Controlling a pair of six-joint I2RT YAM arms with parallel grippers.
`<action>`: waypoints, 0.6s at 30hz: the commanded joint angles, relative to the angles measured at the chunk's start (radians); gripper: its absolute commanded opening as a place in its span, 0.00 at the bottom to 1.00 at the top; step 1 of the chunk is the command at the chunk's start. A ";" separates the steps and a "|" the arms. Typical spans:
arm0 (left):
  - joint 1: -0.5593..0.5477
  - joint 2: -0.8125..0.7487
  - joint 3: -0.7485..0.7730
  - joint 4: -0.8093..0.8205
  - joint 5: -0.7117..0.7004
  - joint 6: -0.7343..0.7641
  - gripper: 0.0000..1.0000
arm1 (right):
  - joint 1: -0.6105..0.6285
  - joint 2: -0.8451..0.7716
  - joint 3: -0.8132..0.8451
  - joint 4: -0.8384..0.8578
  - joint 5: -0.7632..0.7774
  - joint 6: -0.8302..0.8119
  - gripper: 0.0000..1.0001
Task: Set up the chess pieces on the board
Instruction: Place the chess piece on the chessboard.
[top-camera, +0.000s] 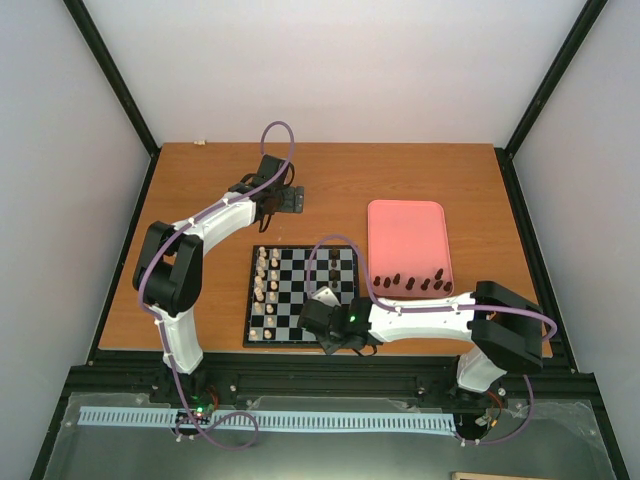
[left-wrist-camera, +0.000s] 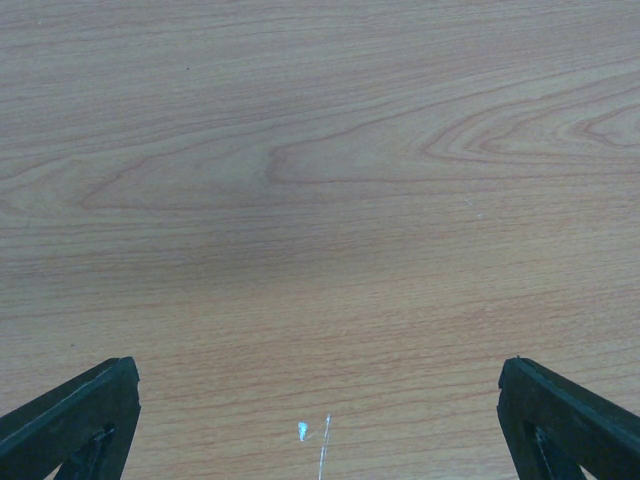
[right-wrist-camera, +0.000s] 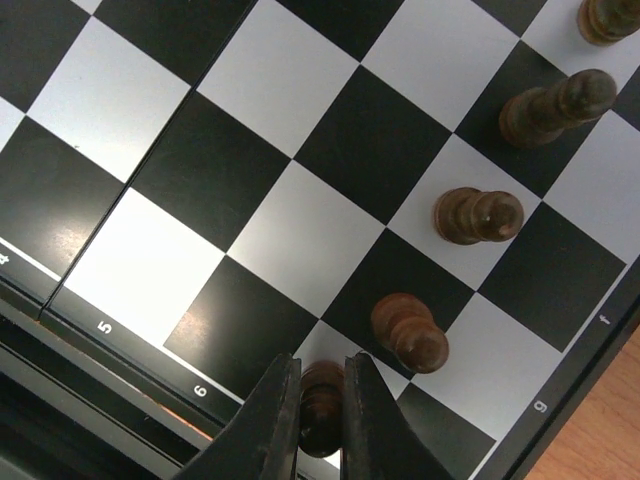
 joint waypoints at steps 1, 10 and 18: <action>0.004 -0.007 0.033 -0.009 -0.007 -0.015 1.00 | 0.024 -0.009 -0.012 -0.005 -0.017 0.013 0.08; 0.004 -0.008 0.033 -0.010 -0.005 -0.017 1.00 | 0.028 -0.010 -0.020 -0.018 0.005 0.026 0.13; 0.004 -0.007 0.032 -0.009 -0.004 -0.017 1.00 | 0.028 -0.013 -0.023 -0.029 0.020 0.033 0.15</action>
